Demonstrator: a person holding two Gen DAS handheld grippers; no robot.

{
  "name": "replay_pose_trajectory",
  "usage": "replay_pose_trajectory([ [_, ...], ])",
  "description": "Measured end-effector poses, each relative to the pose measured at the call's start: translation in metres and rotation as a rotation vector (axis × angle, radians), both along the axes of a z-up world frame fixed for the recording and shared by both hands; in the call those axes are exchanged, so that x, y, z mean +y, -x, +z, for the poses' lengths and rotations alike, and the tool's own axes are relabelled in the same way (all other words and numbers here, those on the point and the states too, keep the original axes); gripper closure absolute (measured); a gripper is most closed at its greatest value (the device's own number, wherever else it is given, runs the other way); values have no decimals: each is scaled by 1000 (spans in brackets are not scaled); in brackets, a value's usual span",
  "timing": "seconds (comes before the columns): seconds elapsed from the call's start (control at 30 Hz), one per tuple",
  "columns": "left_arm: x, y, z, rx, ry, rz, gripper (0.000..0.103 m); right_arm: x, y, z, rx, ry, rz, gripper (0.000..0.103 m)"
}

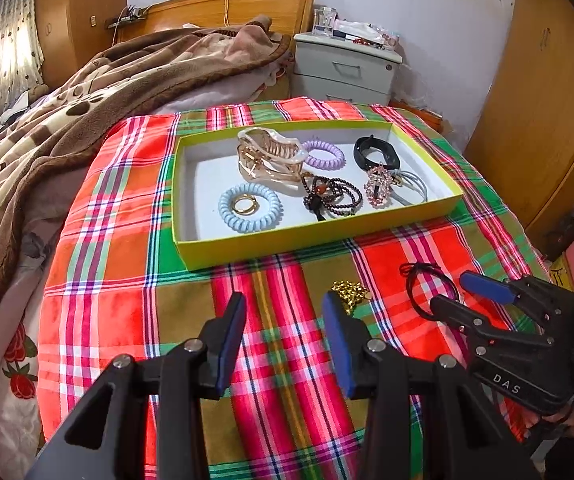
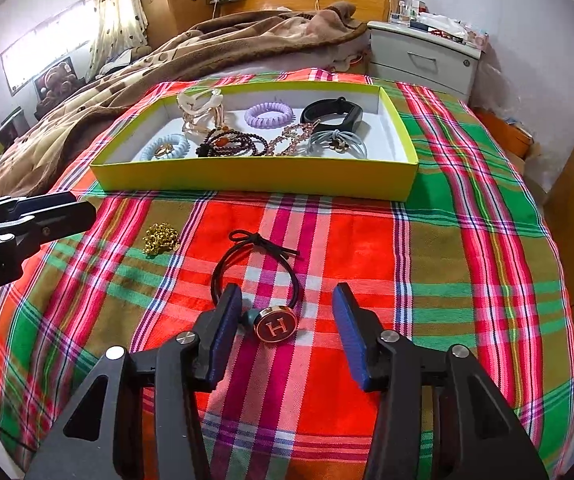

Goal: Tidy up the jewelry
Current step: 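Grasp the gold chain with the left tool while the right tool grasps the black H-charm elastic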

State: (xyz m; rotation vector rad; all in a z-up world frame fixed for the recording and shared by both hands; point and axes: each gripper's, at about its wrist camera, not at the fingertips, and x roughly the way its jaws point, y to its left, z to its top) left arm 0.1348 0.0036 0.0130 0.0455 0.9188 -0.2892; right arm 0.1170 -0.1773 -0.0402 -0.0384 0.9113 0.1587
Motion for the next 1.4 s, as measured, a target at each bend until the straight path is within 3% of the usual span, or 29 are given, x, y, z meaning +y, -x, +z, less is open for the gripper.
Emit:
replay_pose_trajectory([
  [0.23, -5, -1, -1, 14, 4, 2, 62, -7, 4, 0, -8, 0, 0, 76],
  [0.4, -8, -2, -4, 32, 12, 5, 62, -12, 7, 1, -8, -17, 6, 78],
  [0.5, -11, -2, -5, 37, 15, 0, 62, -15, 8, 1, -7, -25, 2, 85],
  [1.03, -35, -7, -18, 75, 12, -59, 61, -56, 20, 9, -35, -61, -82, 85],
  [1.4, -52, -15, -29, 84, -35, -75, 61, -84, 25, 15, -57, -85, -141, 85],
])
